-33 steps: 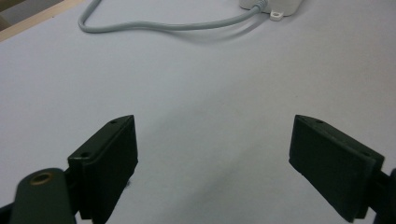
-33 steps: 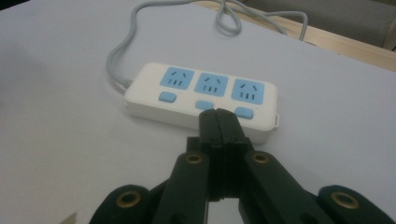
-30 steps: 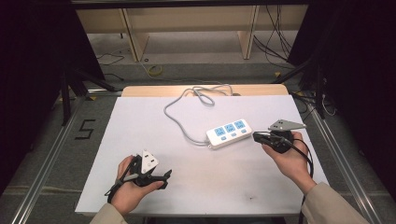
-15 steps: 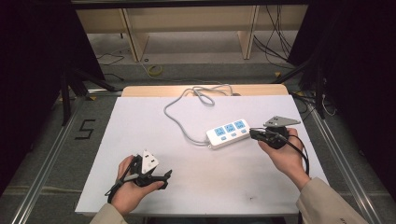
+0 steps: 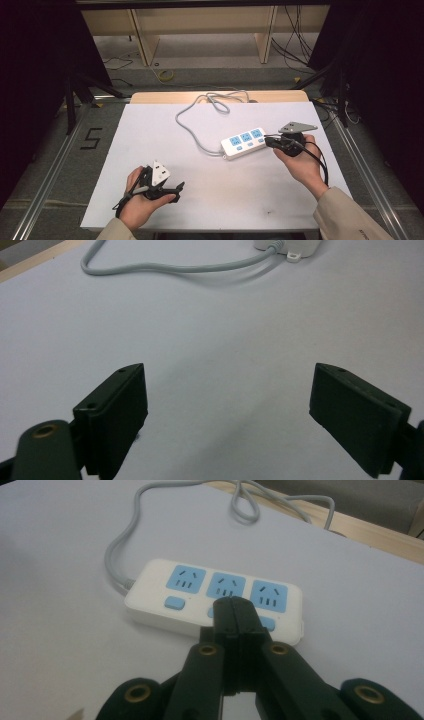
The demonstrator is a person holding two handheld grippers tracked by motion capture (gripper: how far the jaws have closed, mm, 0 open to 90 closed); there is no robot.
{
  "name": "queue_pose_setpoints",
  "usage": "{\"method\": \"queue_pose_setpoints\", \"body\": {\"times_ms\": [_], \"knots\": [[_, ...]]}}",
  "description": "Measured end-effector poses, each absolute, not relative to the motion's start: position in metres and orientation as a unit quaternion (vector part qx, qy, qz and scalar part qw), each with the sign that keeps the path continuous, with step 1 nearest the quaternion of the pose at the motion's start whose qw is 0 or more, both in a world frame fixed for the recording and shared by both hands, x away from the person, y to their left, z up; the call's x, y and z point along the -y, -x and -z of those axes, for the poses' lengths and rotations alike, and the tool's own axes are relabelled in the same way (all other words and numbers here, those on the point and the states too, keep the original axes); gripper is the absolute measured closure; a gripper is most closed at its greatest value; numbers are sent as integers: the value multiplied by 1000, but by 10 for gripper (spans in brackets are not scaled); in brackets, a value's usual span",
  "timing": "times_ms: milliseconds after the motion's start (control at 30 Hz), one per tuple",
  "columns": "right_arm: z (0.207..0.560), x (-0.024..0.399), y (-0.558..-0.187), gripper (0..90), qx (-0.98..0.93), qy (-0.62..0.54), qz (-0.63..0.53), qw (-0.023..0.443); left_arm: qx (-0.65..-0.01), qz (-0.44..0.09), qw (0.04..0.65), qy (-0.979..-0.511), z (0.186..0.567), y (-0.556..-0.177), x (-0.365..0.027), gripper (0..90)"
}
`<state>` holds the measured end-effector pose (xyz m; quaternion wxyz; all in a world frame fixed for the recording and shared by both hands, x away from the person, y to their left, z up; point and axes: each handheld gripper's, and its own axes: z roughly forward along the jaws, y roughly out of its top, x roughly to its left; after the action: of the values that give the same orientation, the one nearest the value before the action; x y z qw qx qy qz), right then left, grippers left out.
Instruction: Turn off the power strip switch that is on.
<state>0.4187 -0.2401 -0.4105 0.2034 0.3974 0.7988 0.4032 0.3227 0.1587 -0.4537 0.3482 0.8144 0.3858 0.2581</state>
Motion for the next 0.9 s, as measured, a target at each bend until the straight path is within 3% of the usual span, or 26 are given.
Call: {"method": "queue_pose_setpoints", "body": {"times_ms": [900], "knots": [[413, 229, -433, 900, -802, -402, -397, 196, -388, -259, 350, -812, 453, -322, -158, 152]]}}
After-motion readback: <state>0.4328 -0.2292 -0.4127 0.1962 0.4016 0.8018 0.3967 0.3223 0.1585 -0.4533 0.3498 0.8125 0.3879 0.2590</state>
